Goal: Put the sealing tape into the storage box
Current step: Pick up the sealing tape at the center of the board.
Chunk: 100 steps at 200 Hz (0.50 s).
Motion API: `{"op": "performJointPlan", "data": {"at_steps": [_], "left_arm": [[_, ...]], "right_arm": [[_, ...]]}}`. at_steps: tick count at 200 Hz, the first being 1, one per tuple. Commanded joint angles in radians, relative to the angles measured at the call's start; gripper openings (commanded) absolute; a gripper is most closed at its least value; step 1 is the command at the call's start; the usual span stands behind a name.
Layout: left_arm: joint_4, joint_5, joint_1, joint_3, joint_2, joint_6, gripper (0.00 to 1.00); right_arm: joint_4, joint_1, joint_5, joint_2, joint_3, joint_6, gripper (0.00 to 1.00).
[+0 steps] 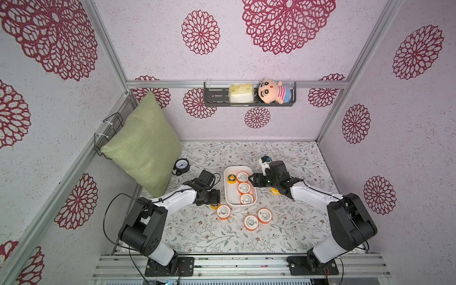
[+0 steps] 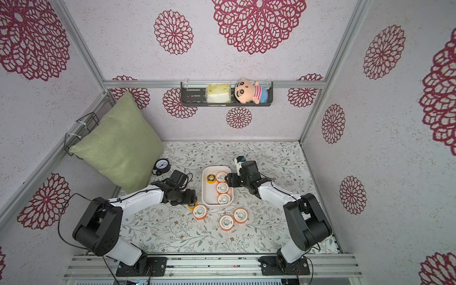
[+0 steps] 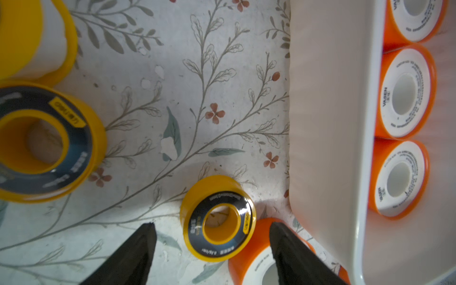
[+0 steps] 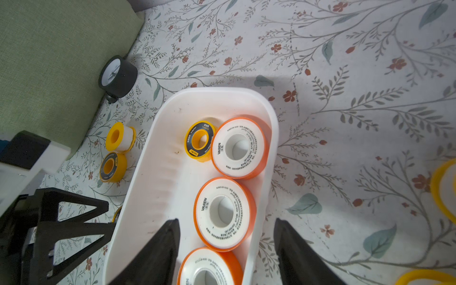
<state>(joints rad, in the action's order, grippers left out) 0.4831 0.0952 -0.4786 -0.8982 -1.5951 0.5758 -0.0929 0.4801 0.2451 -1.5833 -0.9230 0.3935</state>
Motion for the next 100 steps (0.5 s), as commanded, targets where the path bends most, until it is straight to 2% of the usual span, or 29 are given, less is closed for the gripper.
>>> {"op": "performJointPlan", "data": {"at_steps": [1,75,100], "left_arm": [[-0.026,0.003,-0.015,-0.03,-0.026,-0.025,0.8],[0.023,-0.059,-0.055,-0.071,-0.092,-0.041,0.78],[0.044,-0.084,-0.064,-0.087,-0.116,-0.044,0.74]], "right_arm": [[-0.014,-0.006,0.021,0.006,-0.01,0.007,0.67],[-0.015,-0.009,0.029,-0.004,-0.016,0.008,0.67],[-0.016,-0.011,0.034,-0.006,-0.019,0.009,0.67]]}}
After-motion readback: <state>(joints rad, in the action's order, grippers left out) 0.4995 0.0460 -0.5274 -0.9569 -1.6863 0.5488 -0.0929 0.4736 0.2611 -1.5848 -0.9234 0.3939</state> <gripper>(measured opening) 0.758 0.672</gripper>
